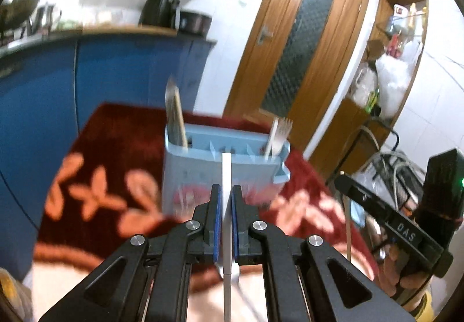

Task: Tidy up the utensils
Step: 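Lift both chopsticks into the blue box and open both tools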

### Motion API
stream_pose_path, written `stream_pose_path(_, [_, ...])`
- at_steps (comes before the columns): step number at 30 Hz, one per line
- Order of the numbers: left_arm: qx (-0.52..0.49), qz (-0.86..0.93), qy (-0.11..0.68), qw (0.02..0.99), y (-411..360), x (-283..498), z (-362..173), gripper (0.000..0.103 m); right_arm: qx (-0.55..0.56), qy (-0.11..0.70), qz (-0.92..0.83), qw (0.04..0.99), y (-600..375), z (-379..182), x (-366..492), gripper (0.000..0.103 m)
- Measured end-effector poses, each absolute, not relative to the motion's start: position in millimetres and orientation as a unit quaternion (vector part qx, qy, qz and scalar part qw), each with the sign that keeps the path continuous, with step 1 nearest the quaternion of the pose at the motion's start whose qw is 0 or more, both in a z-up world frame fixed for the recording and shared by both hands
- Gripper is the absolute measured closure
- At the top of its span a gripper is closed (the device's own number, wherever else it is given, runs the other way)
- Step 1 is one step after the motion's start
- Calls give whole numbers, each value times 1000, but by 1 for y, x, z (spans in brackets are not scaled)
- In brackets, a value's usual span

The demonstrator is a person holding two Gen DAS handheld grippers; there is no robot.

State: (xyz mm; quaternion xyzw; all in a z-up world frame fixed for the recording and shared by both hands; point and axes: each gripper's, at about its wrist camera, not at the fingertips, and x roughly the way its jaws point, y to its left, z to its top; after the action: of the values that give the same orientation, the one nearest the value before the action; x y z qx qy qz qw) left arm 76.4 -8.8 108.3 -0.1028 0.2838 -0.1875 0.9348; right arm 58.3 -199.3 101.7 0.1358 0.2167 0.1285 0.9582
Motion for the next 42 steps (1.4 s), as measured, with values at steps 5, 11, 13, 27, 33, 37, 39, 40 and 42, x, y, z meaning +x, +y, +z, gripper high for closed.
stream_pose_path(5, [-110, -176, 241, 948, -11, 98, 135, 97, 135, 185, 126, 965, -203, 123, 71, 97])
stream_pose_path(11, [-107, -154, 194, 963, -21, 129, 155, 97, 140, 151, 125, 971, -206, 137, 90, 97])
stream_pose_path(13, [-110, -150, 178, 966, -21, 139, 160, 97, 140, 142, 126, 972, -207, 138, 95, 97])
stream_pose_path(27, [-100, -95, 75, 988, -17, 175, 182, 97, 133, 83, 103, 982, -214, 151, 159, 97])
stream_pose_path(33, [-78, -88, 62, 991, -25, 185, 167, 97, 104, 42, 78, 991, -204, 154, 183, 97])
stream_pose_path(37, [-87, -86, 57, 991, -21, 189, 155, 97, 69, 18, 61, 996, -192, 153, 196, 97])
stream_pose_path(39, [-89, -84, 57, 991, -21, 190, 151, 97, 56, 14, 53, 997, -188, 149, 205, 97])
stream_pose_path(40, [-89, -84, 58, 991, -20, 191, 148, 97, 55, 15, 53, 997, -187, 146, 208, 97])
stream_pose_path(42, [-88, -82, 55, 991, -20, 191, 144, 97, 58, 18, 52, 997, -186, 139, 211, 97])
